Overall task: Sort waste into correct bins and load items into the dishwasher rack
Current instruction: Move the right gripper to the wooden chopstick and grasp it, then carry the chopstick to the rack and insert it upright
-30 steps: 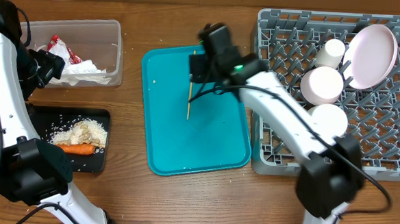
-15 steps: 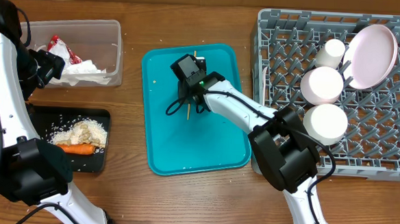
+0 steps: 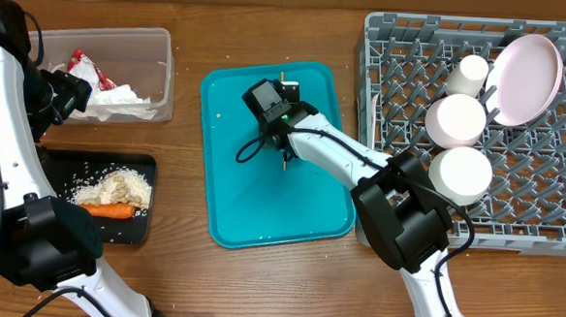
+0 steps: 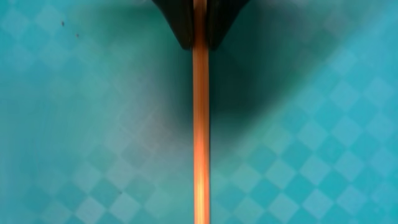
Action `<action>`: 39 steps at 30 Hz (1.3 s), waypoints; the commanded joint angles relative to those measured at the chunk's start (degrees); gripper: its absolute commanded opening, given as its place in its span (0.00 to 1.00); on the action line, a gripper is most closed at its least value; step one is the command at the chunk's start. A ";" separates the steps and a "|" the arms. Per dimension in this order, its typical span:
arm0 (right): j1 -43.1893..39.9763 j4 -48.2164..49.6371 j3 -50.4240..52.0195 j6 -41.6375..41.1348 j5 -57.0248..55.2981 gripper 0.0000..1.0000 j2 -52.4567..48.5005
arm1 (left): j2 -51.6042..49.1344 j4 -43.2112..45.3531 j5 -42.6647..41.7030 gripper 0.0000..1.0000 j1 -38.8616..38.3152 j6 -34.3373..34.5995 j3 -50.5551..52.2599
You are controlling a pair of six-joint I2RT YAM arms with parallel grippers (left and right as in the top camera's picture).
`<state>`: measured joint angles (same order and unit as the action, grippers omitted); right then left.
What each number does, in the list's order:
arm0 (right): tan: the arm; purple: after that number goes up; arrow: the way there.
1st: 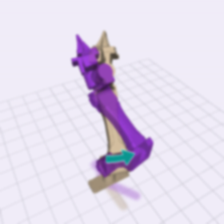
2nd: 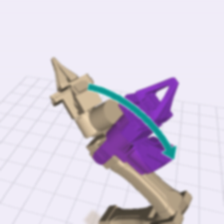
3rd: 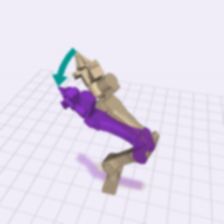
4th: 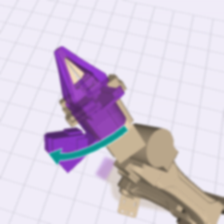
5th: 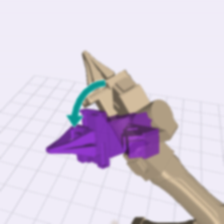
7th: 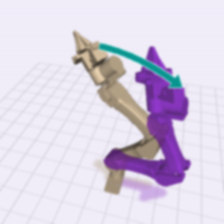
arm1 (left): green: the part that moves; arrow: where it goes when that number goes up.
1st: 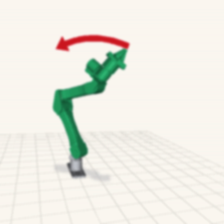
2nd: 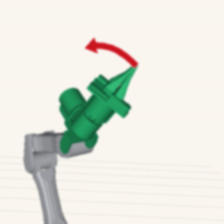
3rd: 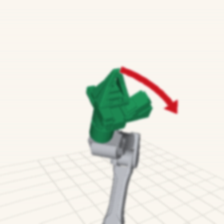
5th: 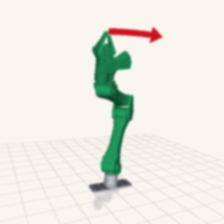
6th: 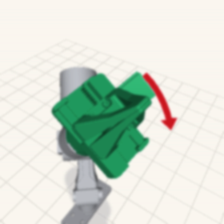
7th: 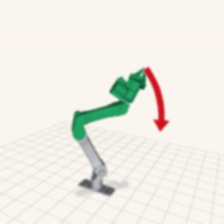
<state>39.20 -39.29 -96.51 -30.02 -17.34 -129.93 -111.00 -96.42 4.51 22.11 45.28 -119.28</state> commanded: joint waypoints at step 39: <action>-32.22 -10.54 -0.22 25.62 26.10 0.21 18.82 | 1.62 -0.15 -0.07 1.00 -0.28 -0.07 0.07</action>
<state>6.90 -50.43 -97.17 -2.63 8.93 -108.62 -111.00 -96.44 4.51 22.11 45.28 -119.28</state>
